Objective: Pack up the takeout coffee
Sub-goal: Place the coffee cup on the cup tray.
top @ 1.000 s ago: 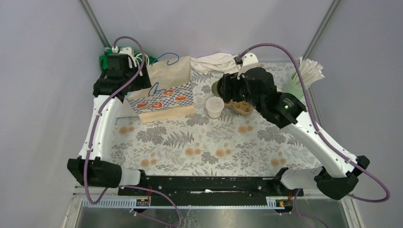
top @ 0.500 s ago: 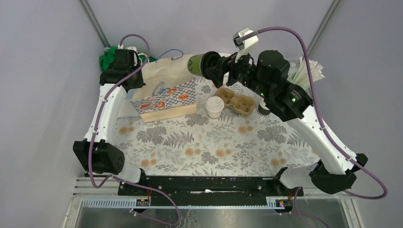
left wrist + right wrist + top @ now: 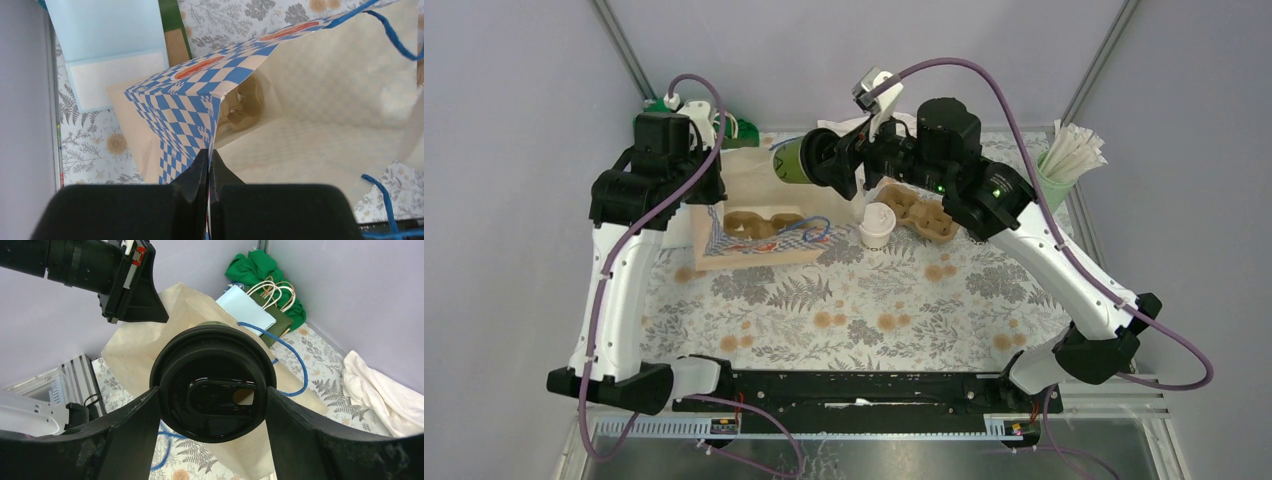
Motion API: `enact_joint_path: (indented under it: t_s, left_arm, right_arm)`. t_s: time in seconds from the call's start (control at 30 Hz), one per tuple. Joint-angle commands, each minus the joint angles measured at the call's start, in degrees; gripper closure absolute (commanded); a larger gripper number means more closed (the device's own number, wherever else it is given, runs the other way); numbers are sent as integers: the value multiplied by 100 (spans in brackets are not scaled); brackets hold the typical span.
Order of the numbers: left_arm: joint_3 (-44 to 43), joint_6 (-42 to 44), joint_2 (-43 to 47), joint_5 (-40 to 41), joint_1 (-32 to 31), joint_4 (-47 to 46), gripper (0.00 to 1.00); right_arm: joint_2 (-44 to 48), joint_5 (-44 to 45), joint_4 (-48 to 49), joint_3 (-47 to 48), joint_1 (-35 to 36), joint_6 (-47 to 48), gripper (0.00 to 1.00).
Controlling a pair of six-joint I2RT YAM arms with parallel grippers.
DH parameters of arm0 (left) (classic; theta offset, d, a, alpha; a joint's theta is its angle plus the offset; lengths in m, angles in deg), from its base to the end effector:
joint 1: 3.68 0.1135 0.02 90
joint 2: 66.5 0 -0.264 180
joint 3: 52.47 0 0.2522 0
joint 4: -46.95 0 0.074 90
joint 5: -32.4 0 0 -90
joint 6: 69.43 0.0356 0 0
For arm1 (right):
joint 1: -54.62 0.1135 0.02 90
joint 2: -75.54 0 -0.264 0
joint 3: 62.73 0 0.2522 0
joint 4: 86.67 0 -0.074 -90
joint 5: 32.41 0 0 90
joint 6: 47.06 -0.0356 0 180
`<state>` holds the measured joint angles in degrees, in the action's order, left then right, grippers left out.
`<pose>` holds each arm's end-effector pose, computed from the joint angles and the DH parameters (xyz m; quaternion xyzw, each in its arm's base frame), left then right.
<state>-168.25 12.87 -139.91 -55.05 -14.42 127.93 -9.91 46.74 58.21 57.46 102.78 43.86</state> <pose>0.2131 -0.0388 0.4681 0.0143 0.9008 -0.0497 0.4311 0.2053 0.2393 0.5197 -0.3539 0.6148 0.3426 0.6159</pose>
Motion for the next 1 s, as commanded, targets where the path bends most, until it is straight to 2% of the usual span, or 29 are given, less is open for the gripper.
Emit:
enact_joint_path:
  t_s: [0.0,0.23,0.47,0.6,0.73,0.97]
  left_arm:
    - [-74,-11,329,-223,-51,431,100]
    - [188,-135,829,-1894,-114,156,100]
    - [652,-19,1087,-2463,-288,7,100]
    - [660,-2,877,-2962,-390,-212,100]
    - [595,103,503,-3124,-410,-327,100]
    - [300,502,-327,-3431,-668,-332,100]
  right_arm:
    - [54,-301,-2,108,179,335,52]
    - [275,-232,-245,-453,509,387,54]
    - [874,203,-453,-1431,1102,208,56]
    - [1178,933,-729,-1875,1645,188,58]
    - [1561,1797,-902,-2309,1965,192,59]
    - [1429,2544,-1426,-2195,2175,270,60]
